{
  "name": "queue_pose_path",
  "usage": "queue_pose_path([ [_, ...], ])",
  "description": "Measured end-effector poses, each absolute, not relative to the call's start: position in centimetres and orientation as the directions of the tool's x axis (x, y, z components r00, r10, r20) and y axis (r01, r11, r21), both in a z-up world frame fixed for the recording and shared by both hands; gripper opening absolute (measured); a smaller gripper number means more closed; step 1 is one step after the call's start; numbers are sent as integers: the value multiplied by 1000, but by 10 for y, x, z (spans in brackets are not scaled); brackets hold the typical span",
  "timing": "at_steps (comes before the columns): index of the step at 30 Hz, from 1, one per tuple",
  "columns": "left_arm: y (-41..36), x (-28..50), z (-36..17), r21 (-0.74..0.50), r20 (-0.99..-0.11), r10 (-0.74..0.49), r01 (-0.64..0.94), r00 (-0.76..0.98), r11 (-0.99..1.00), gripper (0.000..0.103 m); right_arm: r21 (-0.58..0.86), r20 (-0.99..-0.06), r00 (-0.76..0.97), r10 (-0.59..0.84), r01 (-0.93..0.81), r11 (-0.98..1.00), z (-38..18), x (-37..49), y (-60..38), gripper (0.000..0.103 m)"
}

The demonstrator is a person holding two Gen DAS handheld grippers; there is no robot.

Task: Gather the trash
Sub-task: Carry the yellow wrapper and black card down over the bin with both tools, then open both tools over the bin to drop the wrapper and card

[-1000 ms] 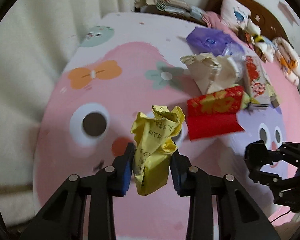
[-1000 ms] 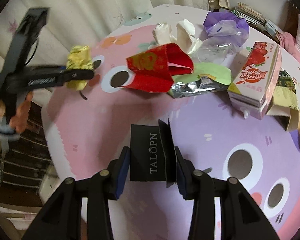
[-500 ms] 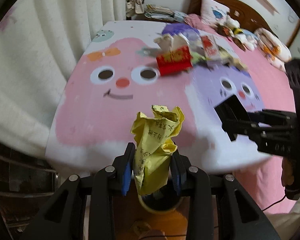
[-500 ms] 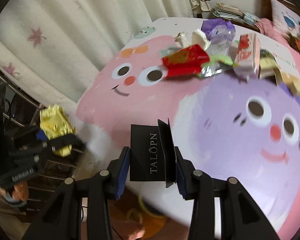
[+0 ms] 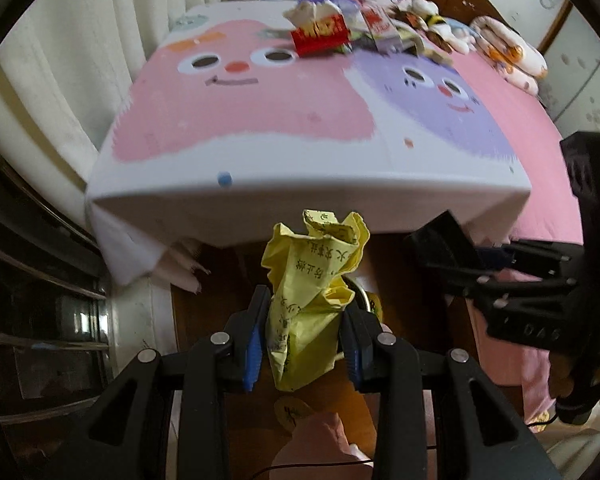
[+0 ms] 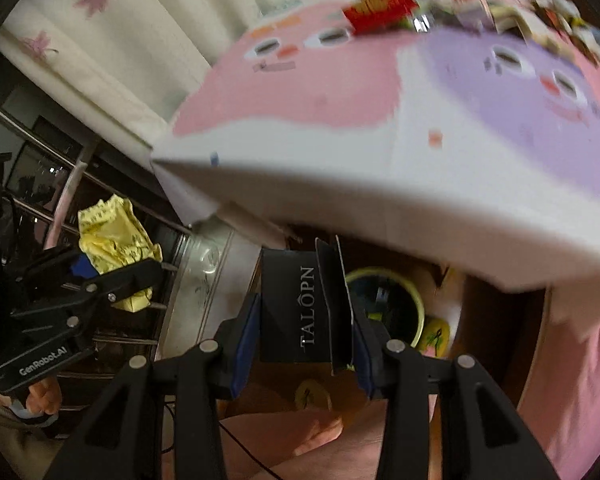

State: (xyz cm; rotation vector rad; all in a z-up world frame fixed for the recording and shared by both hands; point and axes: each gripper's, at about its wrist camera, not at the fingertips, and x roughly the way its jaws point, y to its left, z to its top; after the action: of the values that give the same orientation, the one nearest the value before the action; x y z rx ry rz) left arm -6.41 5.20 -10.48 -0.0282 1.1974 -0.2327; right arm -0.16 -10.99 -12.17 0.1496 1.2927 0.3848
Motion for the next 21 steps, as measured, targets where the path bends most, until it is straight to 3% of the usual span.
queue_pose_path([
  [8,30,-71,-180,-171,-958,-208,190,196,967,32,335,-929,153,337,-44,941,-195,-20,-120,42],
  [21,-10,-28,-377,-172,-982,-181,159,47,972,32,327,-945,114,308,248,912,-399,-23,-176,44],
])
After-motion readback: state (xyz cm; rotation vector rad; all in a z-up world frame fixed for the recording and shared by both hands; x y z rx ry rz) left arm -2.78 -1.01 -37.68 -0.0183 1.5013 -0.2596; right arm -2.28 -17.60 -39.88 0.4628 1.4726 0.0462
